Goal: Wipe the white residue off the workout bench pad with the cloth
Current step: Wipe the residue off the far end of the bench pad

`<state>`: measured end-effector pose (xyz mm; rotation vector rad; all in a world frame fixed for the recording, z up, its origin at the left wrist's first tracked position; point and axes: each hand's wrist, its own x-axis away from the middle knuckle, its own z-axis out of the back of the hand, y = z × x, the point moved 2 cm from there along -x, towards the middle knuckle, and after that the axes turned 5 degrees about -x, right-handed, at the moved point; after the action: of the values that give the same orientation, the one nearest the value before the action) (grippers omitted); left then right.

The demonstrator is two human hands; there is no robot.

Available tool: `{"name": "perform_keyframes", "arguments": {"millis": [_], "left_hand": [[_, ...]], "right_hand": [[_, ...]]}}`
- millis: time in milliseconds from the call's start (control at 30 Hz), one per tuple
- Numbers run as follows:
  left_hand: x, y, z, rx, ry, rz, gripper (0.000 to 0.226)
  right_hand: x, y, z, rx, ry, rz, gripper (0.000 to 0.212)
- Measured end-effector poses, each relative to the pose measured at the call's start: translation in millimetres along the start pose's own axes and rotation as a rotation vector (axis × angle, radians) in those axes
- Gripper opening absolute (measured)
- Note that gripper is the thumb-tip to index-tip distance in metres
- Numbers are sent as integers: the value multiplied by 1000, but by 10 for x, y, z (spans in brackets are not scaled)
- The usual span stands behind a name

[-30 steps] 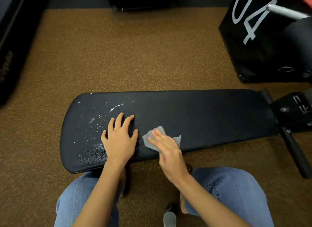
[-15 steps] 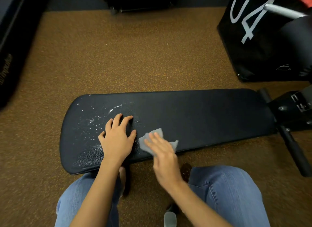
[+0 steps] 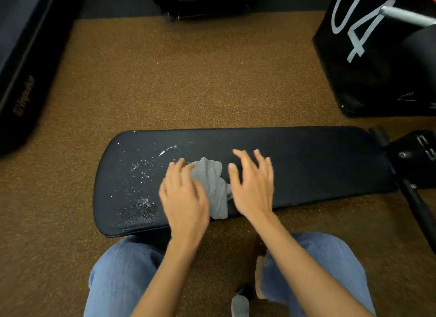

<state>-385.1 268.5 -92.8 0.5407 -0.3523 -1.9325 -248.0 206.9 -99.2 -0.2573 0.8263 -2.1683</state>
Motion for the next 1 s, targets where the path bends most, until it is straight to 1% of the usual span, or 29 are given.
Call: {"name": "perform_keyframes", "arguments": {"millis": [33,100,167,233,267,400,500,600,767,867,1000], "left_hand": [[72,94,-100,-56,-36,-68,38],[193,226,-341,-185,-138,-176,46],[234,262,-556,-264,-204,-159,54],[274,231,-689,-323,-223,-135,56],[295,206,-721,-338,-224,-150,55],[333,-30,-628,-325,-252,-337,48],[169,-220,-520,-303,-277,-436,50],[-46,-251,-567,-329,-260,-376,52],[-280,-182,-732,-287,-261,-241,54],[-83,-165,-708,-244,-233,-275,54],[454,-175,-523,-217,-281,-334,59]], "right_hand": [[-40,127,-8,94,39,1,42],[-69,328,-42,270,32,8,46],[-34,455,-86,350,-28,18,50],[21,537,-122,371,-56,26,47],[34,550,-123,374,-55,20,46],[57,565,-152,340,-63,12,45],[130,508,-193,257,-94,101,47],[257,418,-286,218,-157,192,48],[264,469,-278,258,-183,219,48],[288,458,-278,283,-179,223,48],[291,446,-282,273,-173,218,48]]}}
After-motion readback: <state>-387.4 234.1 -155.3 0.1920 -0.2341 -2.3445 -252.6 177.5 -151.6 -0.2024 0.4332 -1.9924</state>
